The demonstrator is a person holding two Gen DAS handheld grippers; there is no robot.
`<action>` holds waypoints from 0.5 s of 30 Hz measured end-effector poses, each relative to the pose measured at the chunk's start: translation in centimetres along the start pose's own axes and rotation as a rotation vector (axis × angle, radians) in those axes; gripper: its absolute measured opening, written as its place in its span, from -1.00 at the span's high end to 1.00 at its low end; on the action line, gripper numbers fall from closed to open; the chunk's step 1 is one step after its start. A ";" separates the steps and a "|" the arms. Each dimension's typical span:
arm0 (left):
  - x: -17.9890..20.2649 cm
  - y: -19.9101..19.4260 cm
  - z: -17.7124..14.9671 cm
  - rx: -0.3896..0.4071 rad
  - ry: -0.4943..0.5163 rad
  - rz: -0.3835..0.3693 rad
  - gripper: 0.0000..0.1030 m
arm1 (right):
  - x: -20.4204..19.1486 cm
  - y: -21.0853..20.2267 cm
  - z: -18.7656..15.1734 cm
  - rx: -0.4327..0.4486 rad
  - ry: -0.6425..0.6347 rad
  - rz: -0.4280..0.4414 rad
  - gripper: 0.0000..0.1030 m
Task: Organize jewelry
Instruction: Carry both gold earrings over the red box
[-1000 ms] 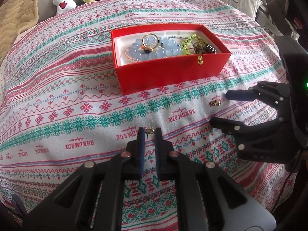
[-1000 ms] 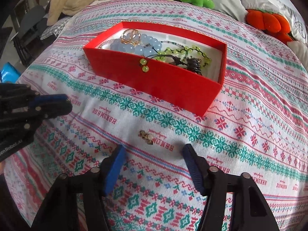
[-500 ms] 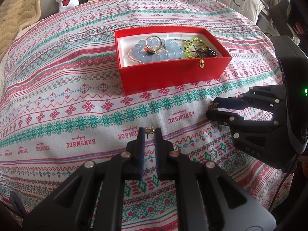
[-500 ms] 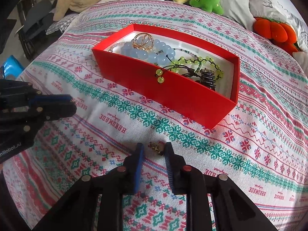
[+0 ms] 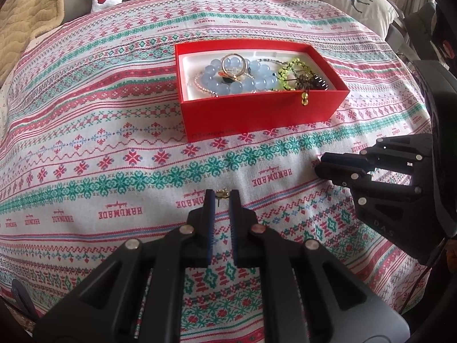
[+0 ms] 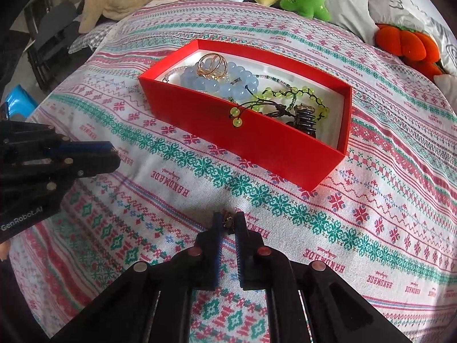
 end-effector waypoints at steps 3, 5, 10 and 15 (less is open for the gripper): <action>-0.1 -0.3 0.3 0.008 -0.007 -0.004 0.79 | 0.0 -0.7 0.2 0.009 0.010 0.007 0.84; 0.0 -0.5 0.6 0.014 -0.012 -0.009 0.79 | -0.1 -1.2 0.4 0.021 0.013 0.011 0.84; 0.3 -1.1 1.5 0.036 -0.020 -0.018 0.79 | -0.1 -2.4 1.0 0.046 0.029 0.020 0.84; 0.6 -1.7 2.7 0.063 -0.035 -0.029 0.79 | 0.0 -3.2 1.8 0.073 0.055 0.024 0.84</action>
Point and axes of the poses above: each gripper's, at about its wrist camera, not at the fingertips, and y roughly the way its jaws point, x to its right, z to its top, the point moved 10 cm from there along y, roughly the way its jaws point, and after that the axes turned 6 degrees about x, right-handed, at the moved point
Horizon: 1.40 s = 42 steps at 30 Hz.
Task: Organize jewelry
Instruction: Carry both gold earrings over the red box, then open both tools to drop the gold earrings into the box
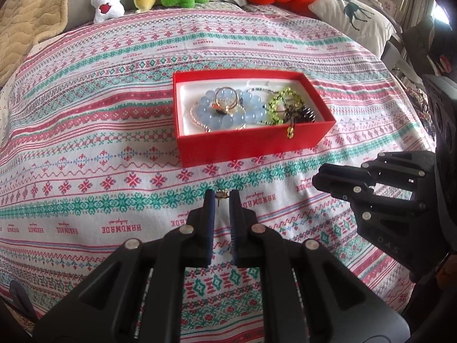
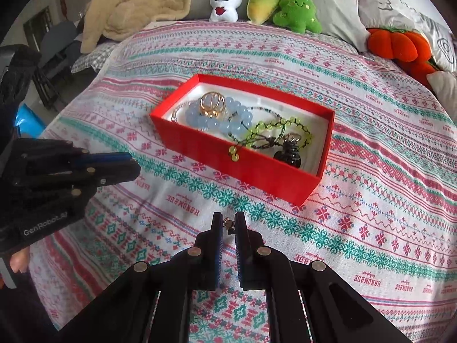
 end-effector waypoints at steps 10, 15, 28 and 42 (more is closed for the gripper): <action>0.1 -0.8 2.8 0.061 -0.032 -0.002 0.79 | 1.7 -1.1 2.2 0.055 0.079 0.000 0.84; -0.2 -0.6 4.4 0.100 -0.056 0.013 0.79 | 2.8 -1.3 3.4 0.088 0.111 -0.022 0.84; -0.6 2.2 6.3 0.126 -0.110 0.031 0.79 | 4.7 -0.2 5.6 0.132 0.171 -0.041 0.84; -1.2 2.9 6.8 0.124 -0.127 0.047 0.49 | 6.2 1.3 6.5 0.140 0.200 -0.058 0.84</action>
Point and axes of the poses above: each gripper's, at about its wrist camera, not at the fingertips, and y roughly the way its jaws point, x to its right, z to its top, the point moved 10 cm from there along y, roughly the way its jaws point, and after that the axes turned 6 degrees about x, right-handed, at the moved point
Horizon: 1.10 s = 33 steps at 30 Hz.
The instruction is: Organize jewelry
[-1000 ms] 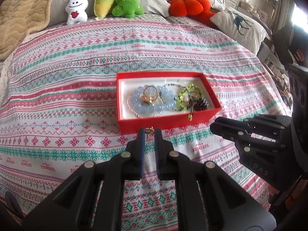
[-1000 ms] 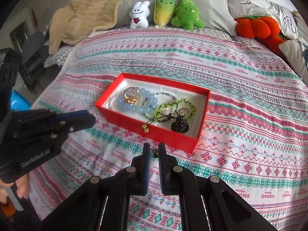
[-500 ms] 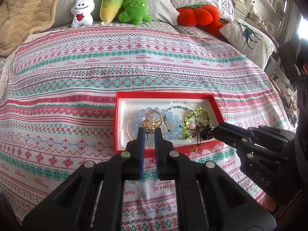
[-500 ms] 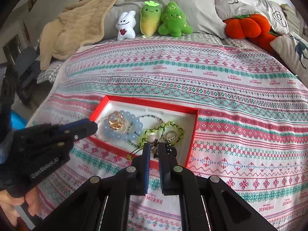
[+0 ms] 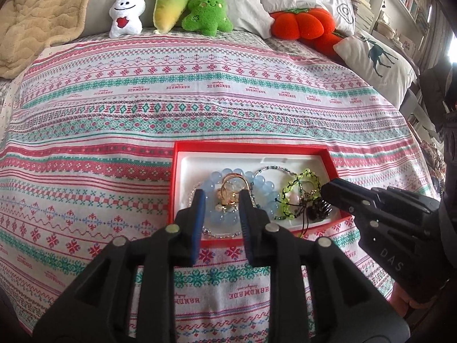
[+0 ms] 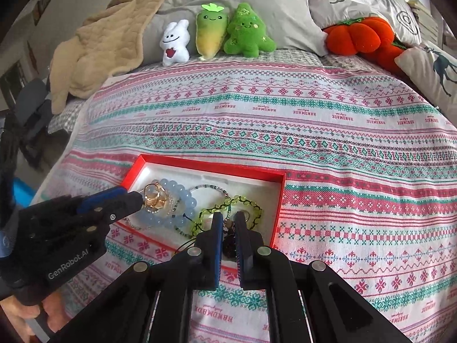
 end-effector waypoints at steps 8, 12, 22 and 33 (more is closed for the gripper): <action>-0.4 -0.9 0.1 0.011 0.011 0.021 -0.02 | 0.2 0.9 0.1 -0.005 -0.009 -0.010 0.80; -0.8 -1.4 0.0 0.009 0.020 0.038 -0.21 | 0.1 1.2 -0.3 -0.026 -0.016 -0.008 0.72; -2.3 -3.0 -0.6 -0.011 0.023 0.089 -0.61 | -0.2 -0.7 -0.5 0.001 -0.034 -0.017 0.63; -4.3 -5.0 -3.3 -0.062 -0.002 0.160 -0.92 | -1.1 -4.0 -1.9 0.023 -0.066 -0.014 -0.29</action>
Point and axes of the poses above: each gripper's, at about its wrist camera, not at the fingertips, and y roughly the way its jaws point, x to its right, z to its top, the point moved 10 cm from there along y, roughly the way its jaws point, and after that the axes turned 6 degrees about x, right-handed, at the moved point
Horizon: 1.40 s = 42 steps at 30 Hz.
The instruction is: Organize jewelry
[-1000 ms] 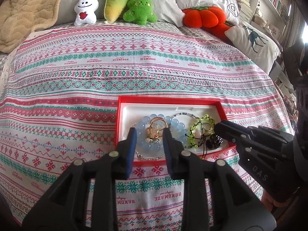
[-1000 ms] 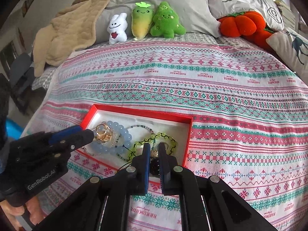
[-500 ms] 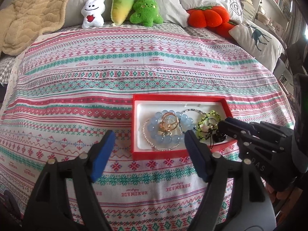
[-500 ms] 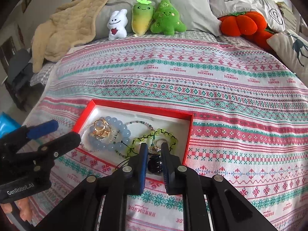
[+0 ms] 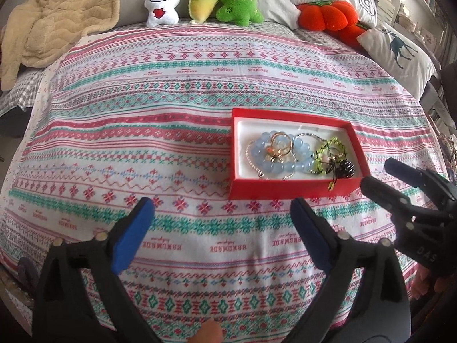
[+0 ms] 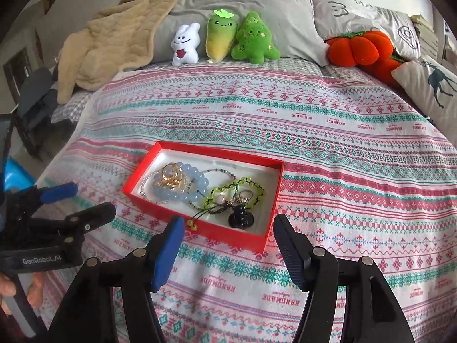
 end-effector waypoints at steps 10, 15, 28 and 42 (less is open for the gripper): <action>-0.9 -1.3 -3.4 -0.036 0.055 0.065 -0.98 | 0.4 -2.3 -2.9 -0.034 -0.002 -0.008 -0.71; -1.0 -1.9 -5.2 -0.045 0.088 0.118 -0.98 | 0.9 -2.5 -6.0 -0.112 -0.004 -0.072 -0.98; 0.4 -1.0 -7.0 -0.076 0.070 0.097 -0.98 | 2.0 -1.5 -7.4 -0.152 -0.024 -0.187 -0.99; 0.5 -0.5 -6.8 -0.088 0.053 0.087 -0.98 | 1.6 -0.6 -7.8 -0.178 -0.037 -0.189 -0.99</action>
Point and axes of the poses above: each gripper's, at about its wrist camera, not at the fingertips, and y roughly the way its jaws point, x to its right, z to its top, the point moved 10 cm from there along y, roughly the way its jaws point, and after that the axes turned 6 degrees about x, right-handed, at the moved point
